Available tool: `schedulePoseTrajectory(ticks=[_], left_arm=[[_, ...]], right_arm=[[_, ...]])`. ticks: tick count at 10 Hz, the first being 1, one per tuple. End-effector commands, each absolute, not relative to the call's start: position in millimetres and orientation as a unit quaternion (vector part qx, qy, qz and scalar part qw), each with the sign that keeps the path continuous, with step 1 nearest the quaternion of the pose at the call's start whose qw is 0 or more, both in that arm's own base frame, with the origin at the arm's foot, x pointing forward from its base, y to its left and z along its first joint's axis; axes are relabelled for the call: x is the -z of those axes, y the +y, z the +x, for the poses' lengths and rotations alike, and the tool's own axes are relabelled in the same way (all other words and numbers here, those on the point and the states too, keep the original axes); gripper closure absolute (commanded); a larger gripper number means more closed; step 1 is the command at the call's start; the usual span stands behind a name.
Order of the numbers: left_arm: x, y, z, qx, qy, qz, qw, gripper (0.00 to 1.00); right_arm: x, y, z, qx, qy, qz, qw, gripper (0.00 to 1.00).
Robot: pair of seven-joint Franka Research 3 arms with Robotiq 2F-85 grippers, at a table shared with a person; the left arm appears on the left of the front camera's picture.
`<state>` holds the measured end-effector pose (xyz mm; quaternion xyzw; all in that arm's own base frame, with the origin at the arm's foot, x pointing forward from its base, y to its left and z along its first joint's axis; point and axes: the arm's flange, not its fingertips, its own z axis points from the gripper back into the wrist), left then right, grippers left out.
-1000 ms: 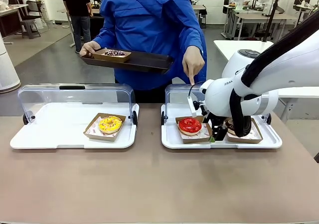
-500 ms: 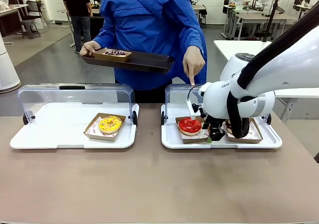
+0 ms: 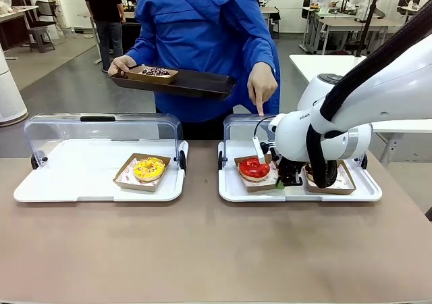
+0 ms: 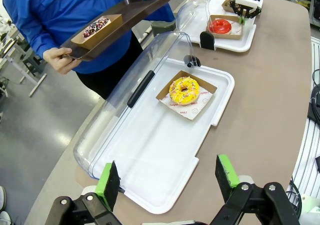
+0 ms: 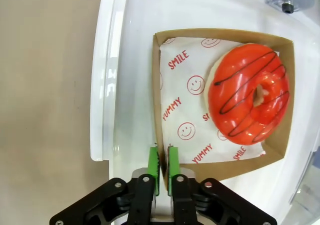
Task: Provide the desired donut to the person.
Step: Pick up and lift the Paper togo box containing the Donut pointed at by the person.
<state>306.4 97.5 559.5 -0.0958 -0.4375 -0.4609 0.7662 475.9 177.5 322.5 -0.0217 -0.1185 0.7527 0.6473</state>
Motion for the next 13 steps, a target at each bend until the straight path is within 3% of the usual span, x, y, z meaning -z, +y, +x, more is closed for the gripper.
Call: schedulePoseTrajectory(ticks=[1, 4, 7, 10, 13], left_arm=[[-559.6, 95.8, 305.5, 0.452, -0.439, -0.104, 0.769, 0.0], [-559.6, 95.8, 305.5, 0.452, -0.439, -0.104, 0.769, 0.0], [-559.6, 95.8, 305.5, 0.452, -0.439, -0.104, 0.769, 0.0], [-559.6, 95.8, 305.5, 0.452, -0.439, -0.104, 0.769, 0.0], [-559.6, 95.8, 305.5, 0.452, -0.439, -0.104, 0.769, 0.0]], right_arm=[[-325.4, 172.9, 481.7, -0.76, -0.11, -0.017, 0.64, 1.0], [-340.9, 169.7, 466.1, -0.769, -0.112, -0.018, 0.629, 1.0], [-408.2, 158.0, 387.2, -0.765, -0.117, -0.024, 0.633, 1.0], [-475.2, 145.9, 289.9, -0.792, -0.145, -0.042, 0.591, 1.0], [-545.4, 120.0, 238.5, -0.775, -0.189, -0.061, 0.6, 1.0]])
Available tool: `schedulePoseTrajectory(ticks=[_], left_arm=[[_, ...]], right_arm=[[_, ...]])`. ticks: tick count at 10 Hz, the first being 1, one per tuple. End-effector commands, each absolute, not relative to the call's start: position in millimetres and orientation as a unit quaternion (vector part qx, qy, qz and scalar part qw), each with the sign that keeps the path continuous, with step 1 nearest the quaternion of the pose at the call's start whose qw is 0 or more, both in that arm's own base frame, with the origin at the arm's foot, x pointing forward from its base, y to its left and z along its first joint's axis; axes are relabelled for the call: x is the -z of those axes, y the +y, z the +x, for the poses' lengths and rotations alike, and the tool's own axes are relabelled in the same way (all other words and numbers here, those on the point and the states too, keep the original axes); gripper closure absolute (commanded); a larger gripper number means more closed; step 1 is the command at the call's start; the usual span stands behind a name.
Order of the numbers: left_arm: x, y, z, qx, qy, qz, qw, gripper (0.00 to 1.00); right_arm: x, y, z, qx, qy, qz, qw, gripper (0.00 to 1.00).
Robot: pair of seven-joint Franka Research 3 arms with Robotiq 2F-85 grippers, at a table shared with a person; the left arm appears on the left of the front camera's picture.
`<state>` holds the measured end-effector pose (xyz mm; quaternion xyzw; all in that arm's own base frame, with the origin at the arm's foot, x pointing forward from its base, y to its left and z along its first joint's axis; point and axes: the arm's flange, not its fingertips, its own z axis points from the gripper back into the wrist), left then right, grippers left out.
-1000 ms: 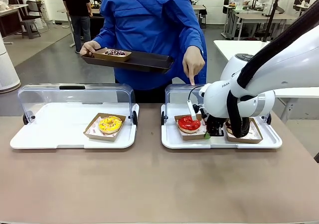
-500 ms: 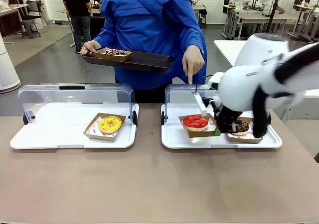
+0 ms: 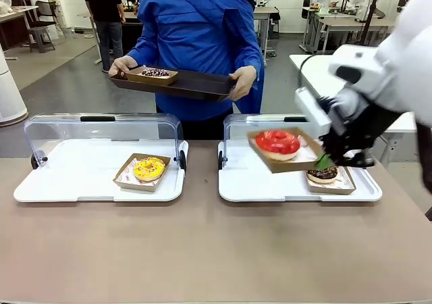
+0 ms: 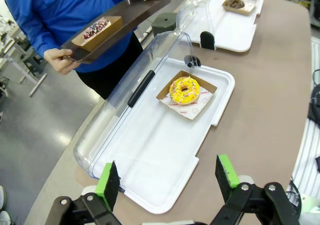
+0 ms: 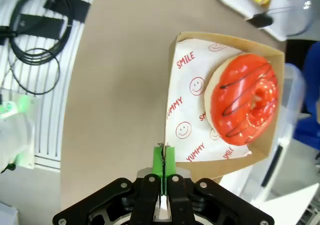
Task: Provide the desired donut to the person.
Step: Pick up and lift the Paper togo box containing the Donut pointed at by the person, then place the picked Paper togo box onto the Handle tray extended by the person.
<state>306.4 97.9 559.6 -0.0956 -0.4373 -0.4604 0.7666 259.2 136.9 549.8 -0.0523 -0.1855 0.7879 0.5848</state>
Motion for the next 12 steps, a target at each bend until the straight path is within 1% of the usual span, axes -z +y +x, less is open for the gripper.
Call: schedulePoseTrajectory(ticks=[1, 3, 4, 5, 12], left_arm=[[-559.6, 95.8, 305.5, 0.452, -0.439, -0.104, 0.769, 0.0], [-559.6, 95.8, 305.5, 0.452, -0.439, -0.104, 0.769, 0.0], [-559.6, 95.8, 305.5, 0.452, -0.439, -0.104, 0.769, 0.0], [-559.6, 95.8, 305.5, 0.452, -0.439, -0.104, 0.769, 0.0], [-559.6, 95.8, 305.5, 0.452, -0.439, -0.104, 0.769, 0.0]], right_arm=[[-560.7, 111.2, 236.2, -0.768, -0.19, -0.058, 0.61, 1.0], [-570.5, 100.5, 244.4, -0.779, -0.186, -0.038, 0.598, 1.0], [-564.6, 103.0, 260.6, -0.777, -0.194, -0.034, 0.597, 1.0], [-575.3, 99.8, 231.7, -0.774, -0.197, -0.046, 0.6, 1.0], [-575.3, 99.8, 231.7, -0.774, -0.197, -0.046, 0.6, 1.0]])
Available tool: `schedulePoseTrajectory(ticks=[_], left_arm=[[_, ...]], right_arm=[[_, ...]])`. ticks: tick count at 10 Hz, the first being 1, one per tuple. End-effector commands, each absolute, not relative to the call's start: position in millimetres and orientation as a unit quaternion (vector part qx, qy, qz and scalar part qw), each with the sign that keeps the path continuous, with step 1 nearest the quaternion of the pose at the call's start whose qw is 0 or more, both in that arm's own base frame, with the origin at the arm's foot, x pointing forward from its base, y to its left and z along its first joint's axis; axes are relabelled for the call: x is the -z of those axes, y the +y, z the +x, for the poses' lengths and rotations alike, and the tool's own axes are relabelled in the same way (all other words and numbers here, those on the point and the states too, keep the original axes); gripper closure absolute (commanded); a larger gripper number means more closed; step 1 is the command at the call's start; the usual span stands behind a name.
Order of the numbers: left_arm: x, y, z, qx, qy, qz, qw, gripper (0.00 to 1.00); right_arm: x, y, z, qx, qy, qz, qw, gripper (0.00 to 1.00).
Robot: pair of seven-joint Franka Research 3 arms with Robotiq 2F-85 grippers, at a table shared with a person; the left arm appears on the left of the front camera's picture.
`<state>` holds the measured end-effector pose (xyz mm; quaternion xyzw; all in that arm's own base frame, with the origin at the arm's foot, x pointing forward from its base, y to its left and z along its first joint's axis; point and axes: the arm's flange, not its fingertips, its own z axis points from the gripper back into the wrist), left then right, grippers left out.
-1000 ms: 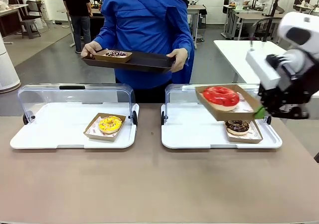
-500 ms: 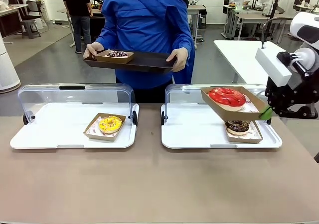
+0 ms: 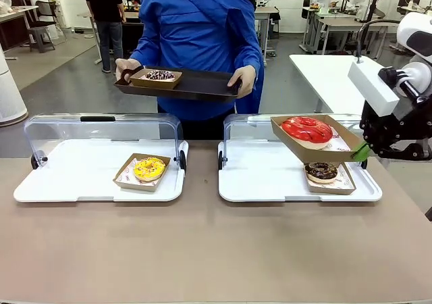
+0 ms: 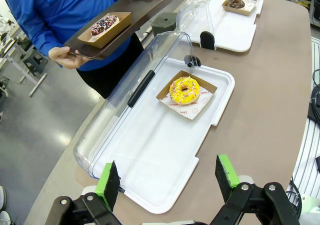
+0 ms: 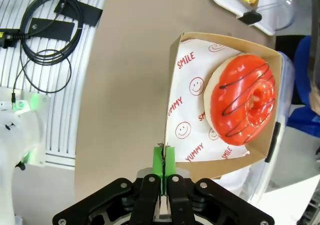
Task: Provide the desired donut to the person.
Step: Place the picked Paper togo box onto the Handle tray extended by the person.
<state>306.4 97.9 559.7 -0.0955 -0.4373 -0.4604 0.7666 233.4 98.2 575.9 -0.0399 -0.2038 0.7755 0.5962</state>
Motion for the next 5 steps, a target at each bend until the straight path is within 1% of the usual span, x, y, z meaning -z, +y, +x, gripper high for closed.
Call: schedulePoseTrajectory(ticks=[1, 5], left_arm=[[-559.6, 95.8, 305.5, 0.452, -0.439, -0.104, 0.769, 0.0], [-559.6, 95.8, 305.5, 0.452, -0.439, -0.104, 0.769, 0.0]], right_arm=[[-575.3, 99.8, 231.7, -0.774, -0.197, -0.046, 0.6, 1.0], [-575.3, 99.8, 231.7, -0.774, -0.197, -0.046, 0.6, 1.0]])
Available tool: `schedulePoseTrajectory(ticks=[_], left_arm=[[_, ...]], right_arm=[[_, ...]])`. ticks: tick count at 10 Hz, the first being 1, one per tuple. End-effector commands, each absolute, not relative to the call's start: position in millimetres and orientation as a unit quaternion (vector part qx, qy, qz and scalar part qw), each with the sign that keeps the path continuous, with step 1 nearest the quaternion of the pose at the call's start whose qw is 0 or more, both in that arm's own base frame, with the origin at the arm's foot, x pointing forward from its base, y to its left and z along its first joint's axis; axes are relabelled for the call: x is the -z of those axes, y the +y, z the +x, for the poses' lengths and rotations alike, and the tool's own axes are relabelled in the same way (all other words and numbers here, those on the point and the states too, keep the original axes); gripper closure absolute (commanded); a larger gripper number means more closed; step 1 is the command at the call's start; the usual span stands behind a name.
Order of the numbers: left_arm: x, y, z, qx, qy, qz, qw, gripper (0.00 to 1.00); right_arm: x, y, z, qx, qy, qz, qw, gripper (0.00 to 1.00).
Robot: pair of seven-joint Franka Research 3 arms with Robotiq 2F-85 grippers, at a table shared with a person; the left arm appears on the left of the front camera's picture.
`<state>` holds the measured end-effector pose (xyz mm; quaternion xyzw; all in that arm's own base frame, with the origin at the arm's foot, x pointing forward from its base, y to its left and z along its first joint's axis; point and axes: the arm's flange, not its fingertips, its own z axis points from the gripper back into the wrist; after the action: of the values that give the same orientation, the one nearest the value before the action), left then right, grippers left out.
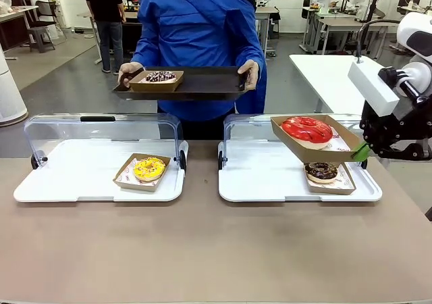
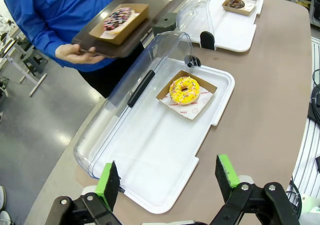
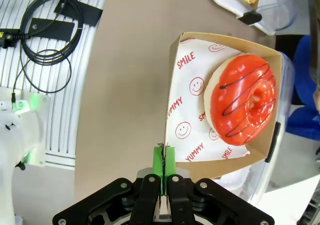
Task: Provide the desired donut to the person.
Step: Place the picked Paper togo box onto the Handle tray extended by the person.
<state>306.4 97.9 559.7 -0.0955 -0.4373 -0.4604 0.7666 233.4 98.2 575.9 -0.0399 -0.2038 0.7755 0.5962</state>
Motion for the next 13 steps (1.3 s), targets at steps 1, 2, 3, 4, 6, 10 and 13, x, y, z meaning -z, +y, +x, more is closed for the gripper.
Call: schedulePoseTrajectory(ticks=[1, 2, 3, 4, 6, 10, 13], left_arm=[[-559.6, 95.8, 305.5, 0.452, -0.439, -0.104, 0.769, 0.0], [-559.6, 95.8, 305.5, 0.452, -0.439, -0.104, 0.769, 0.0], [-559.6, 95.8, 305.5, 0.452, -0.439, -0.104, 0.769, 0.0], [-559.6, 95.8, 305.5, 0.452, -0.439, -0.104, 0.769, 0.0], [-559.6, 95.8, 305.5, 0.452, -0.439, -0.104, 0.769, 0.0], [-559.6, 95.8, 305.5, 0.452, -0.439, -0.104, 0.769, 0.0], [-559.6, 95.8, 305.5, 0.452, -0.439, -0.104, 0.769, 0.0]], right_arm=[[-575.3, 99.8, 231.7, -0.774, -0.197, -0.046, 0.6, 1.0], [-575.3, 99.8, 231.7, -0.774, -0.197, -0.046, 0.6, 1.0], [-575.3, 99.8, 231.7, -0.774, -0.197, -0.046, 0.6, 1.0], [-575.3, 99.8, 231.7, -0.774, -0.197, -0.046, 0.6, 1.0], [-575.3, 99.8, 231.7, -0.774, -0.197, -0.046, 0.6, 1.0], [-575.3, 99.8, 231.7, -0.774, -0.197, -0.046, 0.6, 1.0], [-575.3, 99.8, 231.7, -0.774, -0.197, -0.046, 0.6, 1.0]])
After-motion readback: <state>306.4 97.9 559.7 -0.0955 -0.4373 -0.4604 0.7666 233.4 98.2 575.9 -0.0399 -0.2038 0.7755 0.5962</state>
